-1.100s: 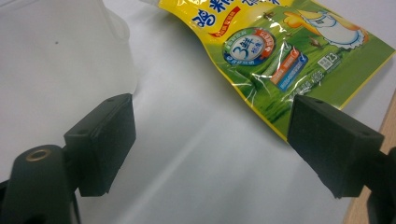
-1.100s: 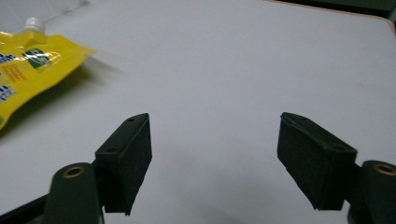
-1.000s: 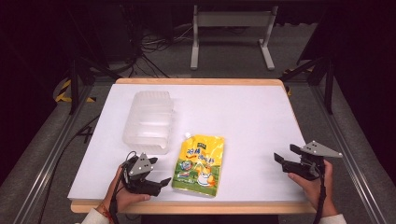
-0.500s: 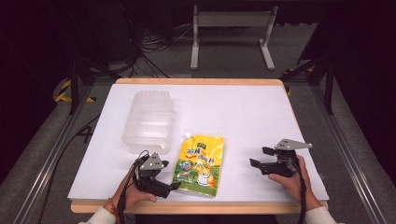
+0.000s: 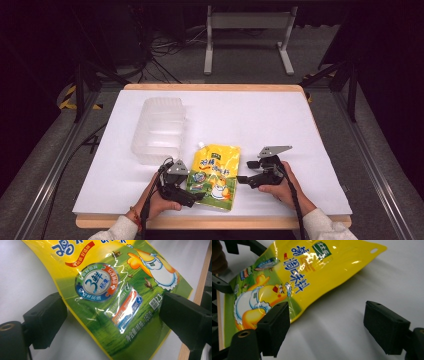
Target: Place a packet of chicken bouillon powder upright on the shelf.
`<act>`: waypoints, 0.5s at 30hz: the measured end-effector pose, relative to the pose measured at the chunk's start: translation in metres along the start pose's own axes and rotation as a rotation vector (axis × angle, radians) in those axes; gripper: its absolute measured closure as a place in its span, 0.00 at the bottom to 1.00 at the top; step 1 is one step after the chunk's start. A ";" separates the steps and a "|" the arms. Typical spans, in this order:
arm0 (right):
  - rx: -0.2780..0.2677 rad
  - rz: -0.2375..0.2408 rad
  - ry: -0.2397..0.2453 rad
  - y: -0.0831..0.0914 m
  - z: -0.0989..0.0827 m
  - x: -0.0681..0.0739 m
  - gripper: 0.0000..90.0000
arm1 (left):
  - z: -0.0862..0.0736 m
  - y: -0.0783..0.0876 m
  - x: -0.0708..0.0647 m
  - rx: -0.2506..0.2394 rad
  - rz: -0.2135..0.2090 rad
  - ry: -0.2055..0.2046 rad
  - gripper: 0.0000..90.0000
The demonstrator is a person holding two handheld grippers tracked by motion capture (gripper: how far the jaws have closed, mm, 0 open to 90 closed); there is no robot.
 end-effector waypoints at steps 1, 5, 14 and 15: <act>0.002 0.002 0.002 -0.002 0.002 0.001 0.24 | 0.001 -0.001 0.000 -0.005 -0.008 0.016 0.08; 0.003 0.023 0.003 -0.011 0.007 0.005 0.24 | 0.004 -0.005 0.003 -0.004 -0.033 0.040 0.07; 0.000 0.081 0.011 -0.028 0.015 0.023 0.30 | 0.013 -0.009 0.003 -0.009 -0.039 0.047 0.12; -0.003 0.097 0.002 -0.029 0.015 0.025 0.35 | 0.014 -0.009 0.003 -0.013 -0.036 0.045 0.12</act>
Point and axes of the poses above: each handheld gripper's, and its own axes: y roughly backward along the jaws, z roughly out of its top, x roughly to its left, the point moved 1 cm from there along -y, roughly forward along the jaws, and after that the axes turned 4 degrees about x, right-handed, at the moved point
